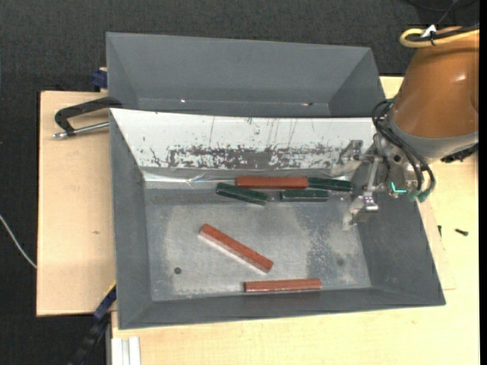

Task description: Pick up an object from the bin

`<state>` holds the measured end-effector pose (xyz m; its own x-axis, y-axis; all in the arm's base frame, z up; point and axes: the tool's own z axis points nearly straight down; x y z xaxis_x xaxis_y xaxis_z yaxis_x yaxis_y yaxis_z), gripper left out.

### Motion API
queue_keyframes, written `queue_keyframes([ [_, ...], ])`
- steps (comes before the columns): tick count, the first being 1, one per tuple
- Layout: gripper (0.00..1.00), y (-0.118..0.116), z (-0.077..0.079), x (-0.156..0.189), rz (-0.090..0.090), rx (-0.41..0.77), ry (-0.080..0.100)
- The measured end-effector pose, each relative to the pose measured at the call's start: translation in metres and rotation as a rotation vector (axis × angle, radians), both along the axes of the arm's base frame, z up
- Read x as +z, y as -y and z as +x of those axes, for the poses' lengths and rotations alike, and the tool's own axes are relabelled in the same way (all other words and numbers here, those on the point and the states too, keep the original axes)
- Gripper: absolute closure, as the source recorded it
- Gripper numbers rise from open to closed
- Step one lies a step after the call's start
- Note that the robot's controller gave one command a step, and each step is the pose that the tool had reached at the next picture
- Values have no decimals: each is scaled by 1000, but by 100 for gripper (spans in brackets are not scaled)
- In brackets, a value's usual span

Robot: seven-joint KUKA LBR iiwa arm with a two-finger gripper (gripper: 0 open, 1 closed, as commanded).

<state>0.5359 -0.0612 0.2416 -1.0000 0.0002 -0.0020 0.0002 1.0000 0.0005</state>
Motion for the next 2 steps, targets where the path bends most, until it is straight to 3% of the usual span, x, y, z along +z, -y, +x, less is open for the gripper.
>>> queue_keyframes([
  [1,0,-40,0,-44,-2,49,6],
  [2,0,-79,6,-68,1,-22,-2],
])
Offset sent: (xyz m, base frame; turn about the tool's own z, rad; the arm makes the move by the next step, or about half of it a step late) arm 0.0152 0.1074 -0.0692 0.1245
